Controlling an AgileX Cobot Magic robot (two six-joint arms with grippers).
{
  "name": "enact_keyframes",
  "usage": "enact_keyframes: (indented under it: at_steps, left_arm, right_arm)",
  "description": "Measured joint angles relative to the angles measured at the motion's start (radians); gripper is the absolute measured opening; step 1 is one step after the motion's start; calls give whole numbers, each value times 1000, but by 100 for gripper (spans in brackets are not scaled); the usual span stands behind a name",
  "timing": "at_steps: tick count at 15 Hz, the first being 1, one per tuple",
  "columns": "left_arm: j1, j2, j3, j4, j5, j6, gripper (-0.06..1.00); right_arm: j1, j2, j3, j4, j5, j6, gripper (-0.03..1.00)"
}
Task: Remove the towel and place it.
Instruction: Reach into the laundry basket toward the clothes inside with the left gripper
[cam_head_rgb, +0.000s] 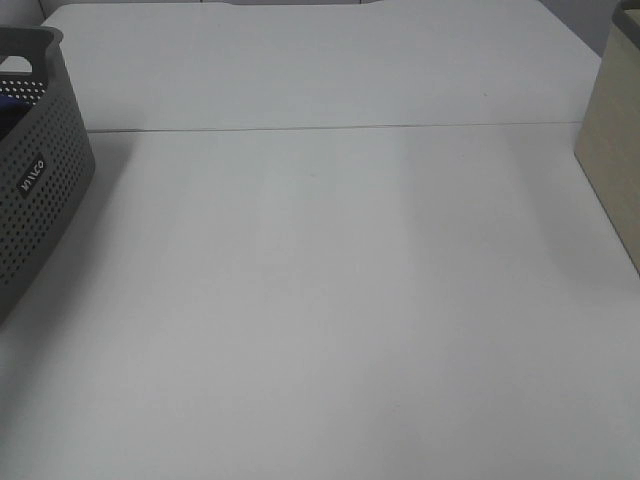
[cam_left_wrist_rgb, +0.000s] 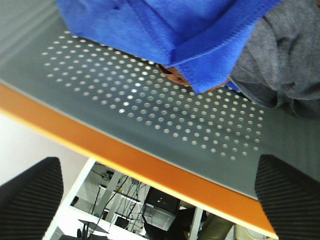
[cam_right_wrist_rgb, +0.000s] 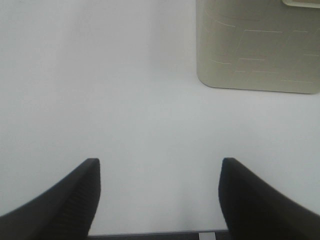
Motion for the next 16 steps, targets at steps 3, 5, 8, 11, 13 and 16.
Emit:
enact_keyframes:
  at_steps: [3,5,8,11,13,16]
  left_arm:
    - [31,38,23,-3,-9,33,97]
    - [39,78,32,-4,-42,66,97]
    - [39,162,33,-8,-163,81,97]
    - [39,217,33,-7,-170,84,97]
    - [39,226,33,-7,-169,85,97]
    - [39,226,33,-1,-132,85,95]
  right_arm:
    - [0,0,0,0,0,0,67]
    - [0,0,0,0,0,0,67]
    - [0,0,0,0,0,0,67]
    - [0,0,0,0,0,0,67]
    - [0,0,0,0,0,0,67]
    - [0,0,0,0,0,0,67]
